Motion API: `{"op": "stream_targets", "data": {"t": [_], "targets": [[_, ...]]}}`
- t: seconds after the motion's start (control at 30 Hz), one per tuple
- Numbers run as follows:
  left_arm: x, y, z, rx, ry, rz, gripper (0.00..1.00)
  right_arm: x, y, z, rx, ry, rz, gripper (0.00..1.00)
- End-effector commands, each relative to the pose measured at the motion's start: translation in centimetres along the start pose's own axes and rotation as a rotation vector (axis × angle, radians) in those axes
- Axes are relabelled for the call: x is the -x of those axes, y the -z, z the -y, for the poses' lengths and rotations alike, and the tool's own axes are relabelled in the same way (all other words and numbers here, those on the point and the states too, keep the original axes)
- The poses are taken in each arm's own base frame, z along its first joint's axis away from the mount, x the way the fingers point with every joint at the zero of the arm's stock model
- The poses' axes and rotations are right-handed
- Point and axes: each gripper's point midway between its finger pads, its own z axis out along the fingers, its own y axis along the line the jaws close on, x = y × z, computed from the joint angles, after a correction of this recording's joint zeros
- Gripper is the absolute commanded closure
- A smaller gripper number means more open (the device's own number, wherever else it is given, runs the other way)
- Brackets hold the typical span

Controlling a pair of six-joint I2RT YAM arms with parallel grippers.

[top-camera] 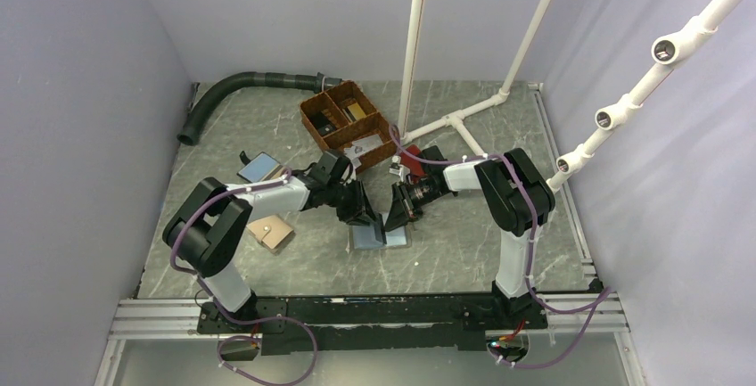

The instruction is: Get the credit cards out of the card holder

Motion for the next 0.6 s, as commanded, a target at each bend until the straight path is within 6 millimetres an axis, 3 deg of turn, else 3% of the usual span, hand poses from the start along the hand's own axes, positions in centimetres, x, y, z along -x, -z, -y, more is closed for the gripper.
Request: {"op": "stream_targets", "data": {"t": [0.0,0.1,0.4,0.57], "targets": [[0.3,-0.1,0.5,-0.02,-0.002,0.02,0.82,0.7,0.1,-0.4,0.005,0.031,0.009,0.82],[0.0,-0.4,0.3,-0.034,-0.005,0.004,1.0,0.8,0.2,-0.8,0.018,0.04,0.01,0.81],[-0.1,0.9,-0.1,-0.089,-0.118,0.066,1.0,1.2,1.6,-3.0,0.059,0.138,0.047,0.62],[0.5,2.2,1.5,-0.168,-0.225,0.131,1.0,1.5,2.2,-3.5,0.08,0.144,0.067,0.57]]}}
